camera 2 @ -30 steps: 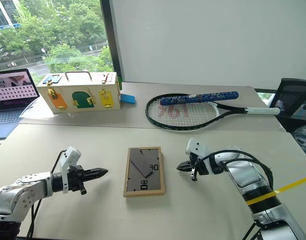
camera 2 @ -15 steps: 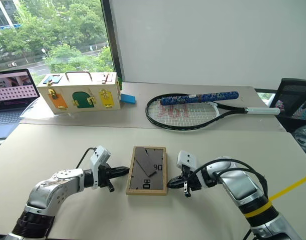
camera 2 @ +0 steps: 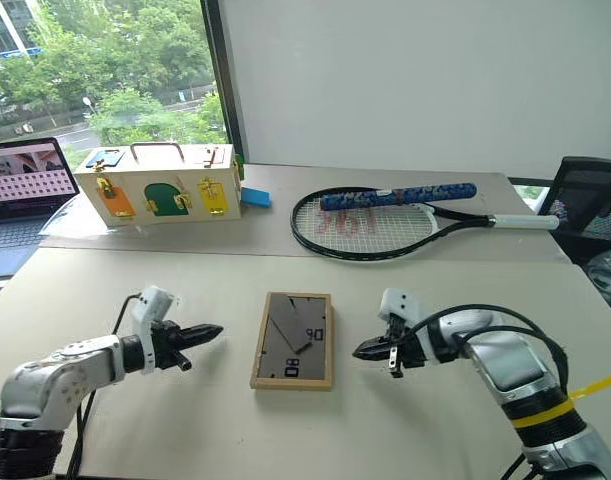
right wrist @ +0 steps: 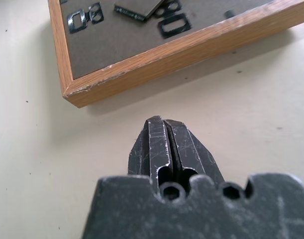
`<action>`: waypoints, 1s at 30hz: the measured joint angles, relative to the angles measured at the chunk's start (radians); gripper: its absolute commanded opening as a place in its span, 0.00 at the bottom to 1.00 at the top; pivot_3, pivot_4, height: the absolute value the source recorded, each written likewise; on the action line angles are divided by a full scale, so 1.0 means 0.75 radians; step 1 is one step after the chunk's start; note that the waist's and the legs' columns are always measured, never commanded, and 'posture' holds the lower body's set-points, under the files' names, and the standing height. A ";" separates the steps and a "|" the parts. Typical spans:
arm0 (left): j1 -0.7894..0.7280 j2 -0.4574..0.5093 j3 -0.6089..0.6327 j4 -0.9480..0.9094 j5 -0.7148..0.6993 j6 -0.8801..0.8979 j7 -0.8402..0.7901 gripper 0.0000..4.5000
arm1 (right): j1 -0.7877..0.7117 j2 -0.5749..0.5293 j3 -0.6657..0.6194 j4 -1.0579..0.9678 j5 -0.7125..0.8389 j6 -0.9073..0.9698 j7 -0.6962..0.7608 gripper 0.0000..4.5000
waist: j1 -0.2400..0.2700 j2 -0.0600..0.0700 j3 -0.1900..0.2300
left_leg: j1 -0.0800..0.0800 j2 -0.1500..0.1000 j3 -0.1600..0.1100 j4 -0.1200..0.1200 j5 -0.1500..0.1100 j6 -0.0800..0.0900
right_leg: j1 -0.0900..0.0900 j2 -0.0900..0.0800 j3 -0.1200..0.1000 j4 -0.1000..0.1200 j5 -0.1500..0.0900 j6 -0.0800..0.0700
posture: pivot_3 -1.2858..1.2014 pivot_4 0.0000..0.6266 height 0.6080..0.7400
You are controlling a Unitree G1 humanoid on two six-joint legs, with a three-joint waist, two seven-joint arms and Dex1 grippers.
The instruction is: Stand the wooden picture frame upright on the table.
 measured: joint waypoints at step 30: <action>-0.186 -0.431 0.168 0.240 -0.834 0.650 0.720 0.99 | 0.015 0.193 0.073 0.183 -0.122 -0.299 -0.103 0.00 | 0.035 0.007 -0.004 | 0.001 -0.003 -0.006 0.002 0.000 -0.001 | 0.005 -0.002 -0.004 -0.001 0.000 0.000 | 0.52 0.24 0.99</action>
